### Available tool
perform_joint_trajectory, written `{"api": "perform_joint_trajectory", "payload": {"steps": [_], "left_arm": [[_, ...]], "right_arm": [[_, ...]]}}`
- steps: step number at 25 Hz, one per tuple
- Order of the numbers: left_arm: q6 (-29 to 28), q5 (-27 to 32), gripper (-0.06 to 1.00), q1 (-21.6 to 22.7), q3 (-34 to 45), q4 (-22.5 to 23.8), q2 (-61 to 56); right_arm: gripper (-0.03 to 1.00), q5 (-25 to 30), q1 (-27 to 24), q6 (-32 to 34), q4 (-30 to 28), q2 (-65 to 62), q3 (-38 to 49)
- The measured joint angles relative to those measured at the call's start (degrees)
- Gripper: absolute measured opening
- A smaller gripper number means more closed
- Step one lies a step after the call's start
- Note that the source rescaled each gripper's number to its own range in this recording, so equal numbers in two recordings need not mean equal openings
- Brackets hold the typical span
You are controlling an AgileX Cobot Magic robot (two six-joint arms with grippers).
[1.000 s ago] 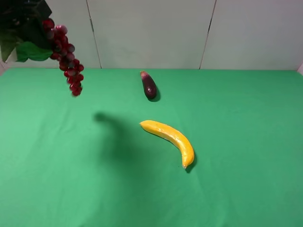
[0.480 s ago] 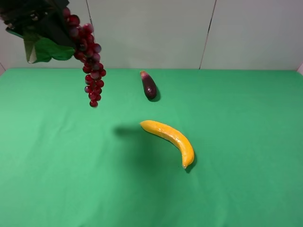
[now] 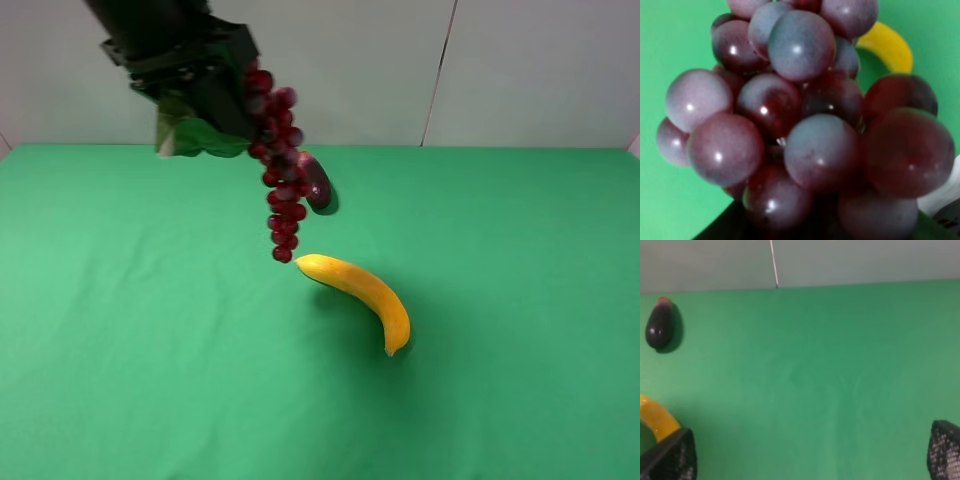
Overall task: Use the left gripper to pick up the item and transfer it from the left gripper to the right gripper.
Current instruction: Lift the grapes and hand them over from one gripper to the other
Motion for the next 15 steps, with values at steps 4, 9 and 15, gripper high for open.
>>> {"api": "perform_joint_trajectory", "payload": {"steps": [4, 9, 15], "left_arm": [[1.8, 0.0, 0.01, -3.3, -4.3, 0.0, 3.3], [7.8, 0.0, 0.01, -6.6, -6.0, 0.1, 4.7], [16.2, 0.0, 0.01, -8.2, -6.2, 0.2, 4.7]], "right_arm": [[1.00, 0.0, 0.0, -2.1, 1.4, 0.0, 0.0], [1.00, 0.0, 0.0, -4.8, 3.5, 1.3, 0.0], [1.00, -3.5, 1.0, -10.2, 9.8, 10.3, -0.5]]}}
